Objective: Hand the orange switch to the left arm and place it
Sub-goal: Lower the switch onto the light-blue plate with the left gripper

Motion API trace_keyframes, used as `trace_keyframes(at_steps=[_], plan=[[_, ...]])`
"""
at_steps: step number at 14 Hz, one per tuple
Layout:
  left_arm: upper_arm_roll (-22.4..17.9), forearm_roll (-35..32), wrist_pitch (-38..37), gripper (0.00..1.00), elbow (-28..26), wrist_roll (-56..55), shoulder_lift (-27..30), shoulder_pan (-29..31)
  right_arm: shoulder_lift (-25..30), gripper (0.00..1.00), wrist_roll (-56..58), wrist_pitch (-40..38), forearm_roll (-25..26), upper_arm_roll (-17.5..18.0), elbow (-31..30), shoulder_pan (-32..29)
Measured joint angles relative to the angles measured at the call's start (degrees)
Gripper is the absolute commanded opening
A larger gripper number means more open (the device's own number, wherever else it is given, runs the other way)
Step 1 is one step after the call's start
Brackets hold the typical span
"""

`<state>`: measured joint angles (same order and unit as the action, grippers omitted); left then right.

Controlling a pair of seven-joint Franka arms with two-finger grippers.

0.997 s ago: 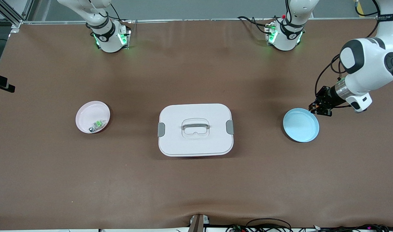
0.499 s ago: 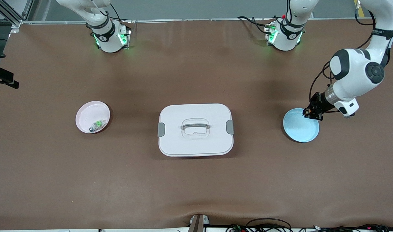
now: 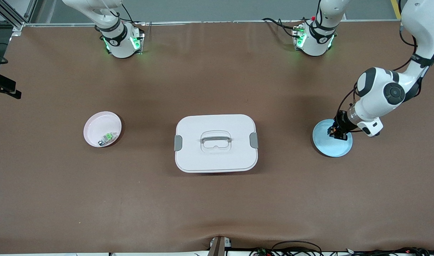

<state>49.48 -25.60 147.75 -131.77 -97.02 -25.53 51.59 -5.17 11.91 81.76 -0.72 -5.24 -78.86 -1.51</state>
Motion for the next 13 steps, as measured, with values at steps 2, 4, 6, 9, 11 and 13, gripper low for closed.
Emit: trace_keyframes(at_steps=[2,4,6,9,11,13], plan=[[-0.3,-2.9,0.0,0.1,0.9,-1.3,-2.6,0.0,2.4,1.0,0.0,1.1,-0.2,0.0,-3.5,0.0],[-0.9,-4.0,0.0,0.1,1.7,-1.4,-4.5,0.0,3.5,1.0,-0.5,1.3,-0.5,-0.2,-5.0,-0.1],[-1.3,-4.4,0.0,0.1,2.3,-1.4,-5.9,0.0,3.6,1.0,-1.8,1.3,-0.9,-0.5,-5.3,-0.4],[-1.6,-5.1,0.0,0.1,2.8,-1.4,-7.0,-0.2,3.6,1.0,-5.3,1.3,-1.1,-0.6,-5.8,-0.6],[-1.9,-5.4,0.0,0.1,2.8,-1.4,-7.2,-0.5,3.6,1.0,-7.1,1.1,-1.2,-0.4,-5.8,-0.6],[-1.9,-5.5,0.0,0.13,2.8,-1.4,-7.3,-0.7,3.7,1.0,-7.5,1.1,-1.2,-0.3,-5.8,-0.5]])
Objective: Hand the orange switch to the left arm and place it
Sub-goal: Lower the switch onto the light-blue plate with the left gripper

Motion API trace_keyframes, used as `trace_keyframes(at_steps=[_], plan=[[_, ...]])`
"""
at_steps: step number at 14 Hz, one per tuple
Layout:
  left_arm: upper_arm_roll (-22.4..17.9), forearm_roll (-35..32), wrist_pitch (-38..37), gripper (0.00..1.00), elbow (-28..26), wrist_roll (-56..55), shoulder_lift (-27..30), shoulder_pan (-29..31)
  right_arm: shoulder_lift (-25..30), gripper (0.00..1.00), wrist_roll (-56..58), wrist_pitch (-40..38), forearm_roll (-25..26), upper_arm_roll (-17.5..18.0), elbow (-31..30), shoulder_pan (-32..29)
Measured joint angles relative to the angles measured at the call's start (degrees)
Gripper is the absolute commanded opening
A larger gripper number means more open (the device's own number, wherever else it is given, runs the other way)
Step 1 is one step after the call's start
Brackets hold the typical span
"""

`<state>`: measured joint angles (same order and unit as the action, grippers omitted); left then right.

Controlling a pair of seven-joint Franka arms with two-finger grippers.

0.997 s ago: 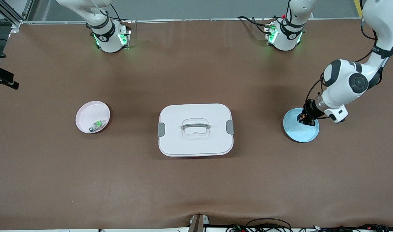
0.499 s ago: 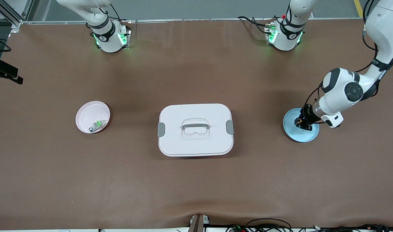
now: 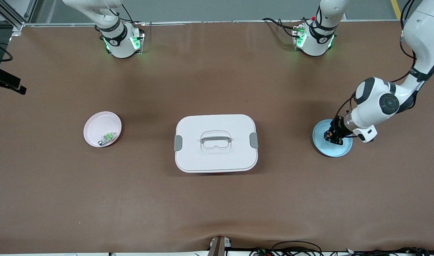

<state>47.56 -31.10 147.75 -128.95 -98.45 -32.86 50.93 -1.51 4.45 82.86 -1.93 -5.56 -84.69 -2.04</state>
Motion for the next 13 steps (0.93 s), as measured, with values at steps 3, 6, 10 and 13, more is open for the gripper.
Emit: trace_keyframes(at_steps=[3,6,10,13], plan=[[0.0,0.0,0.0,0.33,0.0,0.0,0.0,0.0,0.0,1.0,0.1,0.0,0.0,0.1,0.0,0.0],[0.0,-0.7,0.0,0.82,0.1,0.0,0.0,-0.1,0.0,1.0,0.9,0.0,0.0,0.1,0.0,0.0],[0.0,-1.3,0.0,1.0,0.8,0.0,0.0,-0.1,0.0,1.0,1.1,0.0,0.0,0.1,0.0,0.0],[0.0,-1.3,0.0,1.0,1.8,0.0,0.0,-0.4,0.0,1.0,1.1,0.0,0.0,0.1,0.0,0.0]])
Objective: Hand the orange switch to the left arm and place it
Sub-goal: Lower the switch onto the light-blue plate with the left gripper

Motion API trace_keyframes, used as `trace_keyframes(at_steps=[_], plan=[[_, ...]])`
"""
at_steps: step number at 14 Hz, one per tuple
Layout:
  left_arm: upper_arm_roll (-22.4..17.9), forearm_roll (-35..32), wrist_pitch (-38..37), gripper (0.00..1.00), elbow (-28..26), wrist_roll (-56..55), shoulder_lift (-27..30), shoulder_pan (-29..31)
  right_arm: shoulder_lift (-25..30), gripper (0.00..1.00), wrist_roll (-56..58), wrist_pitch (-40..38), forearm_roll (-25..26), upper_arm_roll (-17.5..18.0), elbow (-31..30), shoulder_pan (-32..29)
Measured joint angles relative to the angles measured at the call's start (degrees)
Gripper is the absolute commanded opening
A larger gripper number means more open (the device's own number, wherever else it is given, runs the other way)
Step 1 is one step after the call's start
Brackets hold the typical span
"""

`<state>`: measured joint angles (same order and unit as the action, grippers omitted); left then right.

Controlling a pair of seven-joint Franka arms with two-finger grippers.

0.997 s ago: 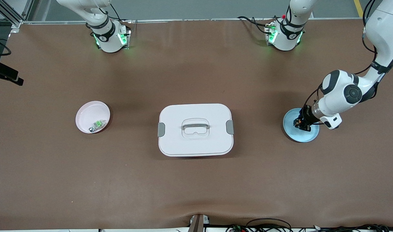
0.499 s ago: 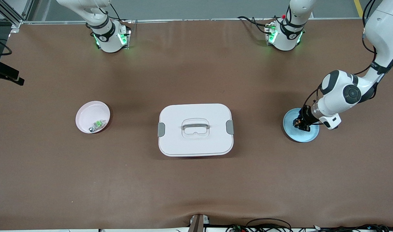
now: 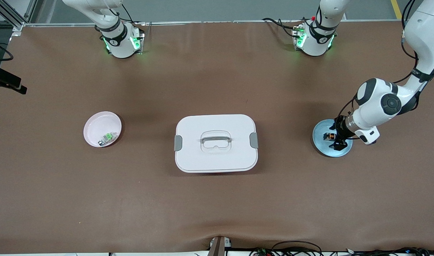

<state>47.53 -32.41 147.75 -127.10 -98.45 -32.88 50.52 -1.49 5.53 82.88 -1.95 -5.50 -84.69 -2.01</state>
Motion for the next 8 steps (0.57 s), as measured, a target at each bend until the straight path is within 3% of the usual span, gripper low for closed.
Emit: trace_keyframes(at_steps=[8], plan=[[-0.2,0.0,0.0,1.0,2.1,-0.1,0.0,-1.9,0.0,1.0,0.0,0.1,0.0,0.0,0.0,0.0]])
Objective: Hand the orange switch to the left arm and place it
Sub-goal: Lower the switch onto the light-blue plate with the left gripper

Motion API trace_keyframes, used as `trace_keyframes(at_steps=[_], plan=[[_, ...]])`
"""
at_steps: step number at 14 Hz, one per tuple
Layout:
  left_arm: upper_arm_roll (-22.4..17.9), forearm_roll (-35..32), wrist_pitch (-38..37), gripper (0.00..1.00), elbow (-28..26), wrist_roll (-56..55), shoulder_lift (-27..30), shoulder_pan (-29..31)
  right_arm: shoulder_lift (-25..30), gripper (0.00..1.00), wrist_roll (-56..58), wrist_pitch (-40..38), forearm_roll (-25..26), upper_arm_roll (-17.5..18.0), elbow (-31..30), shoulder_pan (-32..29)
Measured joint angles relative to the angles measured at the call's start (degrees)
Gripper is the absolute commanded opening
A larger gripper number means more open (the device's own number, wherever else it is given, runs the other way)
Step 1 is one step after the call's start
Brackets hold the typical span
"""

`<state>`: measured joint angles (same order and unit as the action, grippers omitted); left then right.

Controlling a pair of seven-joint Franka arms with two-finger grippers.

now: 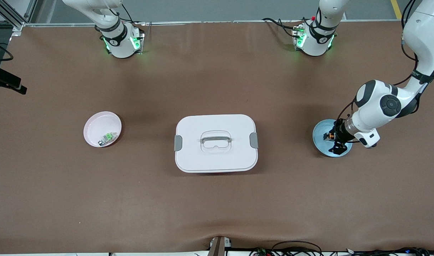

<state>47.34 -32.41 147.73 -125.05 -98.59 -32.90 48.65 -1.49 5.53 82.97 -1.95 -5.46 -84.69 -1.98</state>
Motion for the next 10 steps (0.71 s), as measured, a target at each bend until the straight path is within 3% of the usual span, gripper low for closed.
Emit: trace_keyframes(at_steps=[10], plan=[[-0.7,3.3,-0.3,1.0,1.6,2.1,2.4,-2.8,0.0,1.0,0.0,0.1,0.0,0.1,0.0,0.4]])
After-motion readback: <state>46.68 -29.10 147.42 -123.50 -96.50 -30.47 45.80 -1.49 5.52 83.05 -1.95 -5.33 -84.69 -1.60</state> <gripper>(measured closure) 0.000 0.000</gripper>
